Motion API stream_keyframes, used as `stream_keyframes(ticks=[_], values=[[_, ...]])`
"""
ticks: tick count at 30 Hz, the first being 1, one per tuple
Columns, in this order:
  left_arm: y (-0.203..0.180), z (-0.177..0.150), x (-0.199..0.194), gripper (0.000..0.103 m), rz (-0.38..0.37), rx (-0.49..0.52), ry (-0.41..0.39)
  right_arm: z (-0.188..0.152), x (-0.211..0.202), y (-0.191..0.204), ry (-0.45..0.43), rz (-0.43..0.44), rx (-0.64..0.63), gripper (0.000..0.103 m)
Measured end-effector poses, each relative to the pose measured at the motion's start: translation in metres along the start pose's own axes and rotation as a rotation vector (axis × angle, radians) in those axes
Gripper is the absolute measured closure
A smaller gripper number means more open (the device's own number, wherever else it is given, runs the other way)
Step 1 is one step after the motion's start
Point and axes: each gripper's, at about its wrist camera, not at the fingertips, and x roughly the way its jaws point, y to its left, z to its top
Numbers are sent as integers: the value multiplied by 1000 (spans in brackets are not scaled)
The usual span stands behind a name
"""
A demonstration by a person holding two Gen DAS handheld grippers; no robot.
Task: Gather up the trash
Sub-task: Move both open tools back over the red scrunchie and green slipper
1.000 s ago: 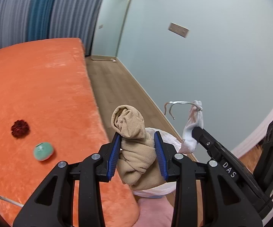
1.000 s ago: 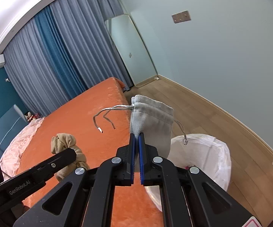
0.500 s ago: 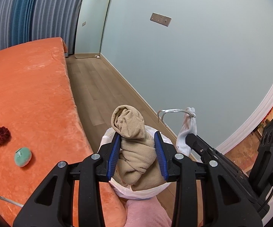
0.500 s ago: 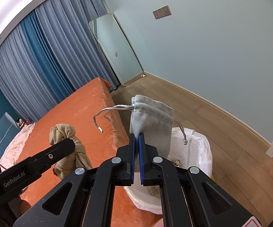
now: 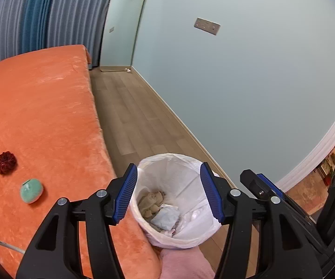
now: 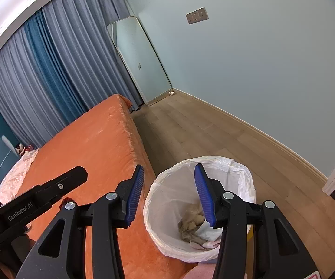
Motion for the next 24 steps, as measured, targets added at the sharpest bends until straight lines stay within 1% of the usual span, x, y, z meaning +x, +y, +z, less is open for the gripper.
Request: stream_keyframes(ticks=[6, 12, 16, 21, 24], values=[[16, -3, -14, 50, 56, -8, -25, -2, 4, 18, 24, 11, -48, 57], [42, -7, -31, 49, 101, -68, -44, -5, 11, 46, 61, 27, -118, 56], [63, -9, -43, 49, 135, -109, -54, -11, 12, 69, 75, 45, -167, 51], [90, -13, -59, 49, 176, -150, -68, -20, 15, 95, 97, 74, -216, 50], [106, -17, -70, 47, 211, -172, -77, -25, 17, 110, 109, 91, -243, 48]])
